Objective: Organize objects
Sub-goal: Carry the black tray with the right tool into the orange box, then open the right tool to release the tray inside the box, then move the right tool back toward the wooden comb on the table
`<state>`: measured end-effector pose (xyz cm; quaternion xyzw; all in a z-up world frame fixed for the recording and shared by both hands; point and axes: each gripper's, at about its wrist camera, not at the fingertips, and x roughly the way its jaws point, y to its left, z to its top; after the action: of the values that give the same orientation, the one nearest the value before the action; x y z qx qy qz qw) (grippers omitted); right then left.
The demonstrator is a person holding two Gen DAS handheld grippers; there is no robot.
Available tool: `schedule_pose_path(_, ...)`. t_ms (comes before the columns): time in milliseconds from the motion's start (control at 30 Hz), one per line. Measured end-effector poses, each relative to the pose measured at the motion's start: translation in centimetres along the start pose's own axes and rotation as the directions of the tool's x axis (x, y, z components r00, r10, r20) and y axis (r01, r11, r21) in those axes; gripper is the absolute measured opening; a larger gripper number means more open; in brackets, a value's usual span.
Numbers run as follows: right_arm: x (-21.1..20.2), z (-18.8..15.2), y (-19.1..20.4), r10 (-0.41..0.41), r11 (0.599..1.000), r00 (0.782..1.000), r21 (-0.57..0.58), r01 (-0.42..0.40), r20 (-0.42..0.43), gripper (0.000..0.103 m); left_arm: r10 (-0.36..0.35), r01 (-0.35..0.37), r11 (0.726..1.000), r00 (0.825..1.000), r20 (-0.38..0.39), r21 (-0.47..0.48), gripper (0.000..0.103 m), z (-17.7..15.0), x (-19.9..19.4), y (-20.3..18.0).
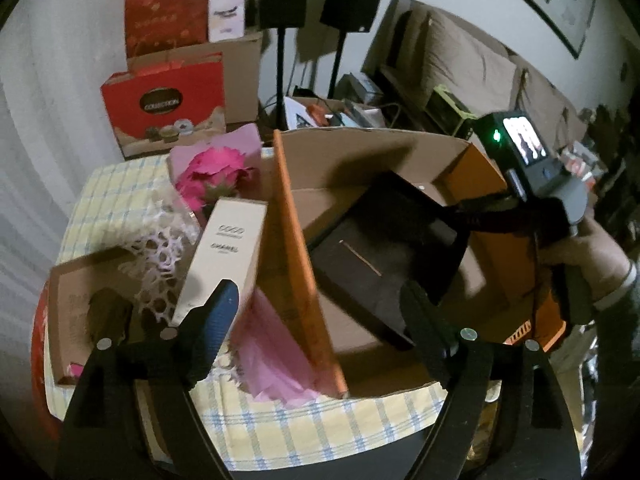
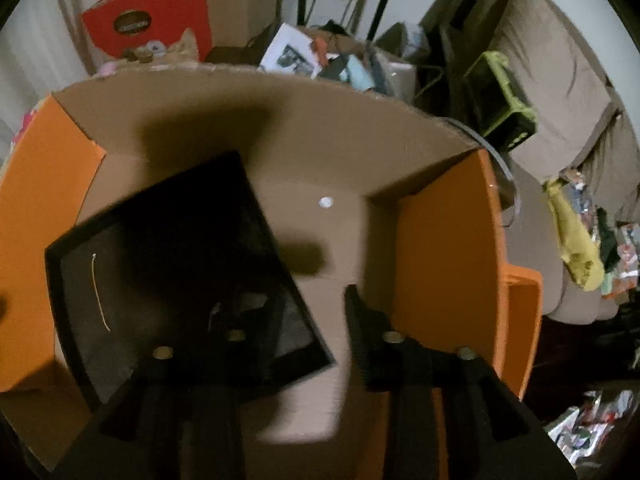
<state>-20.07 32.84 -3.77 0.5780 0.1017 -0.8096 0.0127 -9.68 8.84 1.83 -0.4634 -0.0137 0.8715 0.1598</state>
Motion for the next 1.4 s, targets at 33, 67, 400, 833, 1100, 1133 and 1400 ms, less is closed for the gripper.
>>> schedule_pose_path(33,0.3,0.1,0.1,0.011,1.000,1.000,0.000,-0.011,-0.006,0.010,-0.002,0.002,1.000,1.000,-0.001,-0.006,0.081,-0.1,0.0,0.2)
schedule_pose_path(67,0.6,0.2,0.3,0.014,1.000,1.000,-0.003,-0.014,-0.004,0.011,-0.003,0.003,1.000,1.000,-0.003,-0.011,0.081,-0.1,0.0,0.5)
schedule_pose_path(400,0.7,1.2,2.0,-0.014,0.999,0.999,-0.041,0.016,0.048,0.011,0.013,-0.013,0.998,1.000,-0.003,-0.059,0.081,-1.3,-0.5,3.2)
schedule_pose_path(833,-5.7,0.2,4.5,0.060,0.998,0.988,-0.033,-0.056,0.142,0.030,0.095,-0.089,0.985,0.995,0.036,-0.149,0.090,-3.3,-3.5,10.9)
schedule_pose_path(1100,-11.2,-0.5,11.0,0.217,0.974,0.947,-0.113,-0.195,0.236,0.033,0.156,-0.143,0.963,0.987,0.039,-0.228,0.090,-5.0,-5.2,16.2)
schedule_pose_path(1133,-11.7,-0.6,12.0,0.232,0.970,0.943,-0.125,-0.207,0.240,0.033,0.162,-0.150,0.960,0.986,0.033,-0.236,0.090,-5.4,-5.2,16.8)
schedule_pose_path(1400,-14.0,-2.2,18.9,0.338,0.931,0.910,-0.223,-0.287,0.240,0.033,0.127,-0.127,0.953,0.992,-0.018,-0.274,0.088,-8.1,-4.4,19.1)
